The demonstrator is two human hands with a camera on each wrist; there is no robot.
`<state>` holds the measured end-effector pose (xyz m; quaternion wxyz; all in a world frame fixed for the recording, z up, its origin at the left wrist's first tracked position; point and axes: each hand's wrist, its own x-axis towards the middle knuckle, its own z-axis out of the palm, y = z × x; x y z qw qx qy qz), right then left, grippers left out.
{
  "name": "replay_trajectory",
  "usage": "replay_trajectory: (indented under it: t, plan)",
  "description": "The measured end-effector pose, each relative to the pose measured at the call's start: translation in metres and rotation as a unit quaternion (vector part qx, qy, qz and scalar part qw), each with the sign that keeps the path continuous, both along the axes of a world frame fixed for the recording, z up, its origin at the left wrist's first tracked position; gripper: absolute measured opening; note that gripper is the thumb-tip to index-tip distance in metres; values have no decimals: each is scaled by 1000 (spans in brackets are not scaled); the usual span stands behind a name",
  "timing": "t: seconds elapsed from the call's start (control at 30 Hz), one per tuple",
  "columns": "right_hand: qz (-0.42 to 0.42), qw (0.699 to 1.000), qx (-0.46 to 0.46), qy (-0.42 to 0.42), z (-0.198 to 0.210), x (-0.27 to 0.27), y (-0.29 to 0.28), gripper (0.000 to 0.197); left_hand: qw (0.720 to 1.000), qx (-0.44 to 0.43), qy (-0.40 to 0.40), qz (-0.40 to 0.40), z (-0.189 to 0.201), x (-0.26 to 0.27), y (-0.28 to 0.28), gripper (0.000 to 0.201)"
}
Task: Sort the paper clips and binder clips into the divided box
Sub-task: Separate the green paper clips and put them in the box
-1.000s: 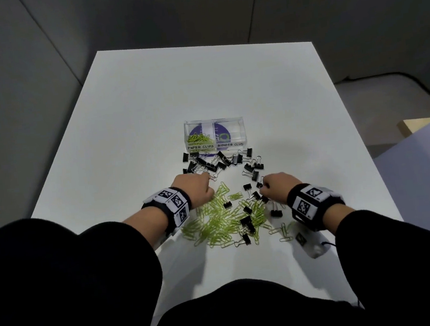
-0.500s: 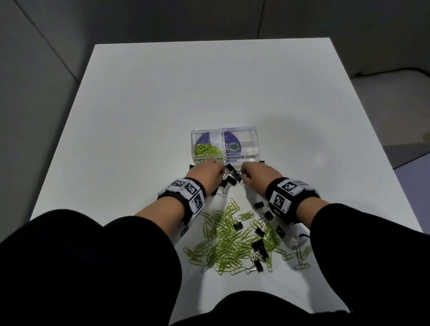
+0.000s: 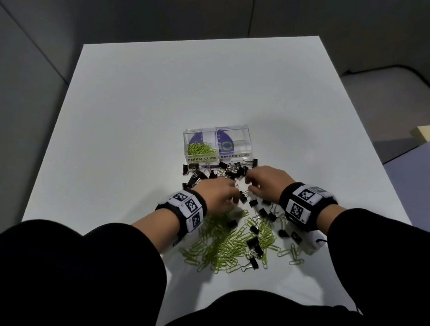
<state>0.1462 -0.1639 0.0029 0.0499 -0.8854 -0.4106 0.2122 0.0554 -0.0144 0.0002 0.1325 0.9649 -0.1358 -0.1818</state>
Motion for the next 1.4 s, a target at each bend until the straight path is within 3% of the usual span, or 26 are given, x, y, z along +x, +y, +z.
replay_trajectory:
  t: [0.1,0.23,0.57,0.77,1.07,1.23,1.4]
  plan:
    - [26,998,-62,-8,-4,-15,-14,28,997,33,53,-53,-4,-9,-14,35]
    - [22,994,-99,-28,-13,-37,-21,30,992,82,78,-53,-9,-17,-24,38]
    - [-44,999,-16,-26,-15,-47,-27,26,997,72,36,-11,-17,-25,-25,31]
    - [-86,996,-5,37,1,-40,-49,23,994,99,41,-18,-13,-24,-23,29]
    - [-169,983,-33,64,4,-40,-89,22,993,-2,84,79,-1,-17,-47,22]
    - [-196,975,-91,57,-3,-45,-98,19,992,44,71,94,-9,-16,-71,31]
    - [-168,969,-180,34,-6,-53,-92,39,985,144,70,63,-11,-14,-80,54]
